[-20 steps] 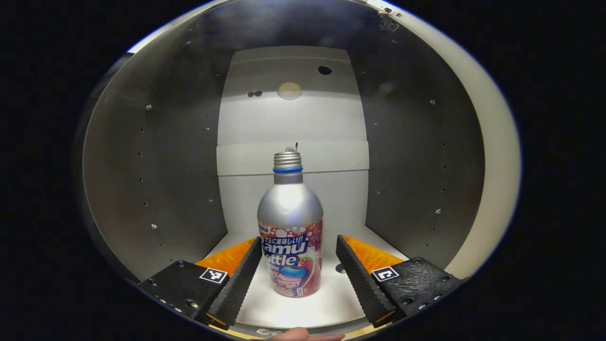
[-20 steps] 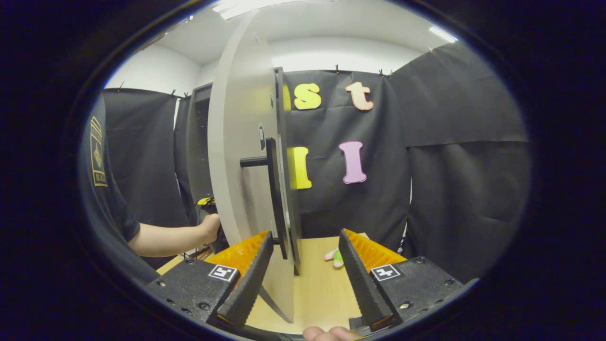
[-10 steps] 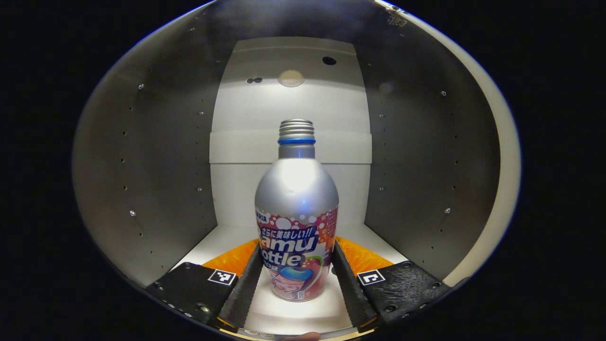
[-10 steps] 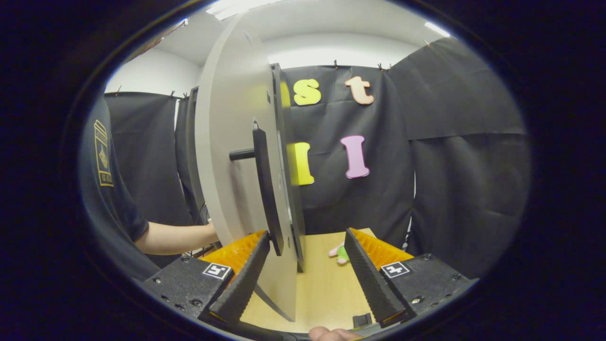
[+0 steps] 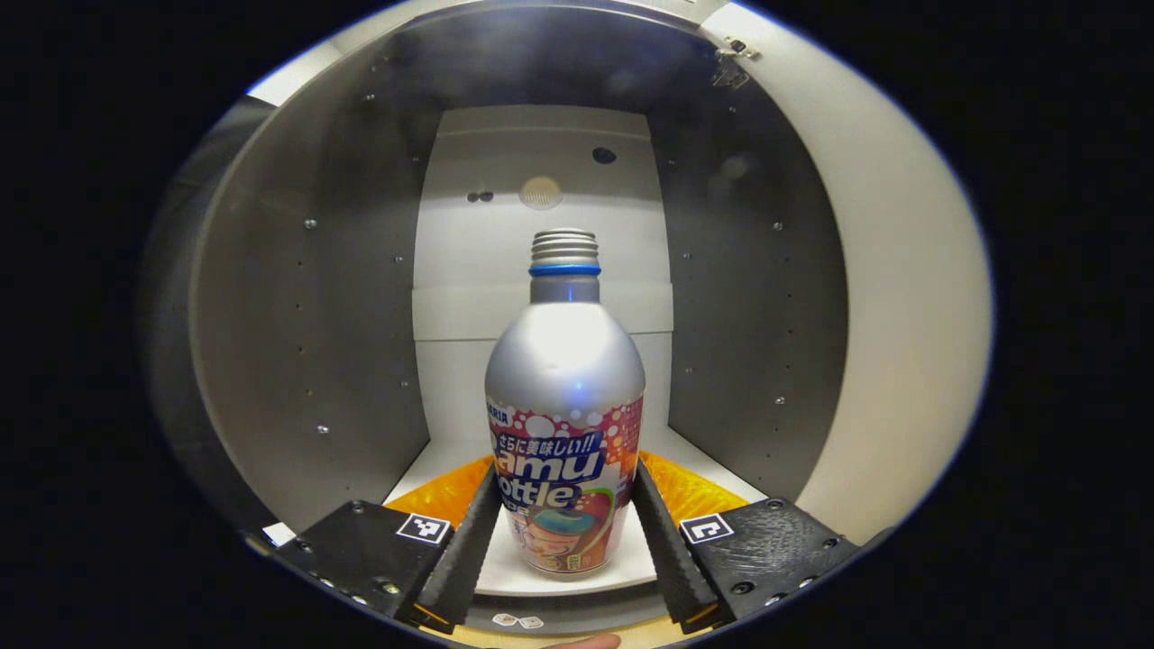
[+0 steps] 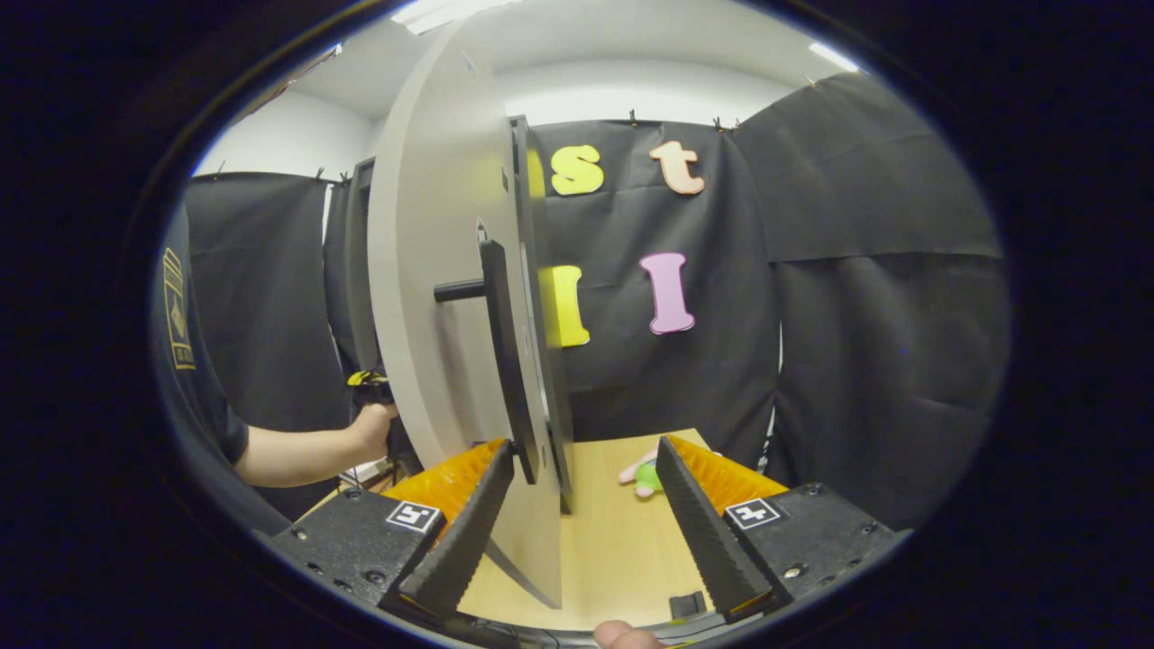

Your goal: Open the cabinet door with the right hand, grasp the bottle in the cabinet with the left hand and place it on the coaster, then close the cabinet door with the right hand.

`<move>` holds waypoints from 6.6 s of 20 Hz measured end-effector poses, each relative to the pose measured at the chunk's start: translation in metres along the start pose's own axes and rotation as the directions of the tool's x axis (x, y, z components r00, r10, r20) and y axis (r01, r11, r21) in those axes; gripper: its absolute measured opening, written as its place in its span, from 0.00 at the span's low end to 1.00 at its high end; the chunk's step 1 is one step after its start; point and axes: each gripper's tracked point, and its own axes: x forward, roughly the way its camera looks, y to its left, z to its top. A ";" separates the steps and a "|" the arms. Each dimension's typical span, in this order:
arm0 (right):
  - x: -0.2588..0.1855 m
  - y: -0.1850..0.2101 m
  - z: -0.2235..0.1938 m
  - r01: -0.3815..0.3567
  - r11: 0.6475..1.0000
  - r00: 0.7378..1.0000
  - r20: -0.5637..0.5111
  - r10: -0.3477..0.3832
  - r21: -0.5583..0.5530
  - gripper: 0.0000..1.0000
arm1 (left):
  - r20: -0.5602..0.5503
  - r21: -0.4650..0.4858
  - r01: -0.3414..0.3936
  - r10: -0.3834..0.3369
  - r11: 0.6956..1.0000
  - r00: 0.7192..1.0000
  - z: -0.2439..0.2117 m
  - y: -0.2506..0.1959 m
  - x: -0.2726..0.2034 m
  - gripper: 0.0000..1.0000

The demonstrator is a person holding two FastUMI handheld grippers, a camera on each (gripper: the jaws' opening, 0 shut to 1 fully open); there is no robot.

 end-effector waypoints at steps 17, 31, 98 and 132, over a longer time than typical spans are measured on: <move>-0.003 0.001 -0.004 -0.242 0.959 0.970 -0.015 0.243 -0.144 0.97 | 0.043 0.064 -0.357 0.355 0.932 0.934 -0.046 0.096 -0.218 0.76; 0.002 -0.018 -0.015 -0.080 0.904 0.995 0.012 0.094 -0.421 0.96 | -0.027 0.089 -0.567 0.571 0.819 0.821 -0.258 0.146 -0.288 0.76; 0.034 0.122 -0.025 -0.371 0.918 0.929 -0.053 0.367 -0.144 0.94 | -0.024 0.041 -0.388 0.389 0.921 0.921 -0.058 0.130 -0.311 0.96; 0.181 0.185 0.021 -0.162 0.987 0.987 -0.014 0.161 -0.025 1.00 | -0.033 -0.099 -0.266 0.264 0.959 0.964 -0.009 0.116 -0.244 0.95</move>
